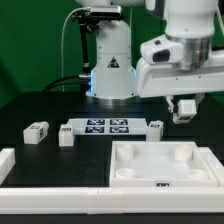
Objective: Assemble one leg
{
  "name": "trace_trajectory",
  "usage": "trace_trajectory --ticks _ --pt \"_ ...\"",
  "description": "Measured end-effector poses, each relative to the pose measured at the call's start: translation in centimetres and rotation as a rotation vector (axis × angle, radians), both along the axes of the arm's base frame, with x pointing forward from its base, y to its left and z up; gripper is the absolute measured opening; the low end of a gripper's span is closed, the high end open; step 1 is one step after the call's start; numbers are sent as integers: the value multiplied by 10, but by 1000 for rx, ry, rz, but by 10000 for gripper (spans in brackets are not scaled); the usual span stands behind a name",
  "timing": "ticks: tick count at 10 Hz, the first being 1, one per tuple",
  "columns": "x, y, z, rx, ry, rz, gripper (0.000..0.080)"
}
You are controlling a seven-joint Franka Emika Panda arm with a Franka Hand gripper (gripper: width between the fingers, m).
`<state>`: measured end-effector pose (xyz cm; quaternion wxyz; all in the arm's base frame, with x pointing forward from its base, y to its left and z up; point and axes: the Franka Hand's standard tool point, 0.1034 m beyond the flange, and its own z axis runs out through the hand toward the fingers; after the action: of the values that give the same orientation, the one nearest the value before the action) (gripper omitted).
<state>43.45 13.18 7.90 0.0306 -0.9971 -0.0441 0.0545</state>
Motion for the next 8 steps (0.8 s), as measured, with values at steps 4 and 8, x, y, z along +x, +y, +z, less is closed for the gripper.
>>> trace_trajectory --ticks 4,8 --pt "36 -6 12 42 -321 3 287" --pt "46 -10 13 44 -422 64 287"
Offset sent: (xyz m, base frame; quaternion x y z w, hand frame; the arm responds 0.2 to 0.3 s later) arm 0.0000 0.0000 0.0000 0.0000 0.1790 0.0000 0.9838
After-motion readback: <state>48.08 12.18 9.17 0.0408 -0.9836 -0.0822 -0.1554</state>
